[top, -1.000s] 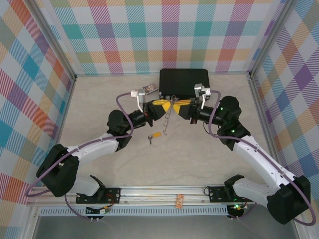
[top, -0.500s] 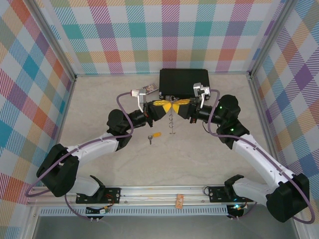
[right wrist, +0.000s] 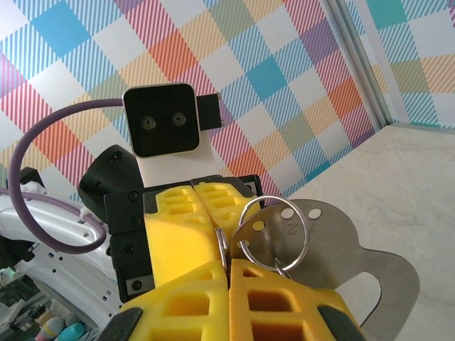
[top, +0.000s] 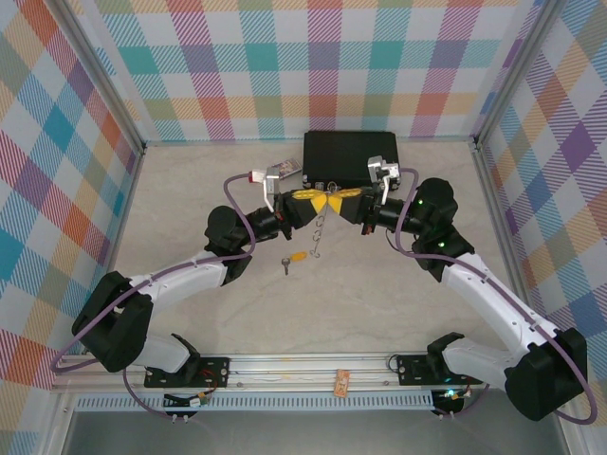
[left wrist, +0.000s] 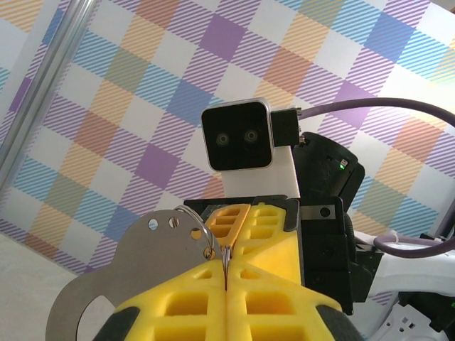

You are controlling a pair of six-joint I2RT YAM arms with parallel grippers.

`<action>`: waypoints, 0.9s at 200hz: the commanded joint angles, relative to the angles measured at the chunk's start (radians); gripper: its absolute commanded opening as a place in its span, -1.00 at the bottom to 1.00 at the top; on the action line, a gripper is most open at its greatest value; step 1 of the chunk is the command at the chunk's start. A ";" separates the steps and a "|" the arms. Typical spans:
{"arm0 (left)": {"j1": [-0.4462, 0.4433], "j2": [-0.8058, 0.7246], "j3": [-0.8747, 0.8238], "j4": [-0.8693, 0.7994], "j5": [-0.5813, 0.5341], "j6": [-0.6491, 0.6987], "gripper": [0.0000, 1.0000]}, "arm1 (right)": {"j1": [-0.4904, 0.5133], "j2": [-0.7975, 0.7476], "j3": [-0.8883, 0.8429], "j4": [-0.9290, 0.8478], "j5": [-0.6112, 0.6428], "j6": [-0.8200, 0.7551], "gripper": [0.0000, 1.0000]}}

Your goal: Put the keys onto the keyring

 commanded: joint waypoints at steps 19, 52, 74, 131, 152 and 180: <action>0.032 -0.031 0.038 -0.016 0.050 0.028 -0.56 | -0.020 -0.032 0.059 -0.146 -0.026 -0.121 -1.00; 0.064 -0.062 0.046 -0.097 0.085 0.068 -0.52 | -0.020 -0.022 0.141 -0.407 -0.076 -0.299 -1.00; 0.081 -0.081 0.055 -0.181 0.113 0.122 -0.52 | -0.020 -0.007 0.193 -0.547 -0.108 -0.412 -1.00; 0.093 -0.103 0.072 -0.329 0.216 0.202 -0.53 | -0.021 0.042 0.280 -0.795 -0.080 -0.616 -1.00; 0.093 -0.101 0.079 -0.366 0.256 0.222 -0.53 | -0.020 0.052 0.290 -0.817 -0.064 -0.630 -1.00; 0.093 -0.088 0.088 -0.391 0.313 0.233 -0.53 | -0.020 0.059 0.298 -0.828 -0.057 -0.672 -1.00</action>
